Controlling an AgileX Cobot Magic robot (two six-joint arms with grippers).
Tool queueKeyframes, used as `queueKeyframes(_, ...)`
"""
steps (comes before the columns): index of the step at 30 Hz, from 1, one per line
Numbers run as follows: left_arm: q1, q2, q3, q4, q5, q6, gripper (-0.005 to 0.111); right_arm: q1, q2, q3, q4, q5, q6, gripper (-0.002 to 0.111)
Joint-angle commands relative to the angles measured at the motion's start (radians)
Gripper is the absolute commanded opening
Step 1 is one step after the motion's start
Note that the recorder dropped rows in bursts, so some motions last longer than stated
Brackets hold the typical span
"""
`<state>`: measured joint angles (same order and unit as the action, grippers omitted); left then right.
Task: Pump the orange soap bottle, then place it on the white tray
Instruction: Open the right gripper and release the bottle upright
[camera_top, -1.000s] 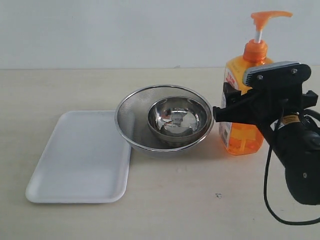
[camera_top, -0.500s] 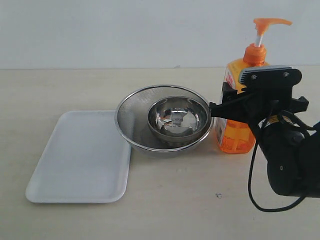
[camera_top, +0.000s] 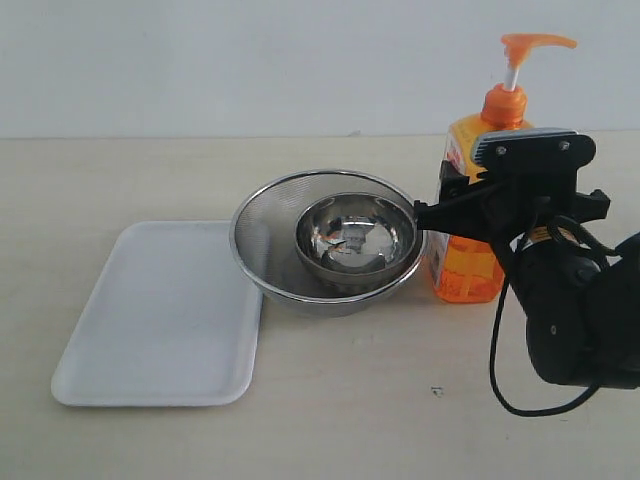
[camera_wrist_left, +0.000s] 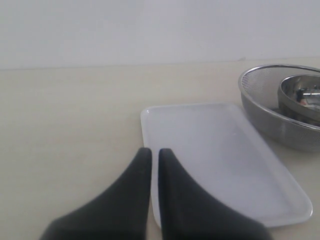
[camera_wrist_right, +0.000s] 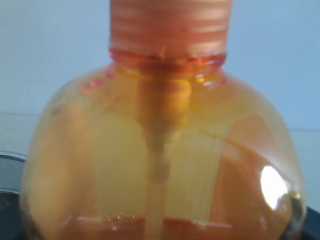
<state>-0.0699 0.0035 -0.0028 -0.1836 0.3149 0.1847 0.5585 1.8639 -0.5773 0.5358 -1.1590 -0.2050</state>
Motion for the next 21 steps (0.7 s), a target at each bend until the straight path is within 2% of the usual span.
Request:
queueKeyframes(1, 0.002, -0.003, 0.003, 0.0, 0.0, 0.004, 0.005, -0.002, -0.003, -0.009, 0.007, -0.062, -0.004, 0.0)
queueKeyframes(3, 0.002, -0.003, 0.003, 0.0, 0.0, 0.004, 0.005, -0.002, -0.003, -0.009, 0.01, -0.062, -0.004, 0.005)
queueKeyframes(5, 0.002, -0.003, 0.003, 0.0, 0.0, 0.004, 0.005, -0.002, -0.003, -0.009, 0.01, -0.062, 0.001, 0.015)
queueKeyframes(10, 0.002, -0.003, 0.003, 0.0, 0.0, 0.004, 0.005, -0.002, -0.003, -0.009, 0.006, -0.062, 0.014, 0.054)
queueKeyframes(13, 0.002, -0.003, 0.003, 0.0, 0.0, 0.004, 0.005, -0.002, -0.003, -0.009, 0.003, -0.062, 0.015, 0.068)
queueKeyframes(15, 0.002, -0.003, 0.003, 0.0, 0.0, 0.004, 0.005, -0.002, -0.003, -0.009, 0.001, -0.062, 0.015, 0.072)
queueKeyframes(21, 0.002, -0.003, 0.003, 0.0, 0.0, 0.004, 0.005, -0.002, -0.007, -0.009, 0.001, -0.062, 0.018, 0.072)
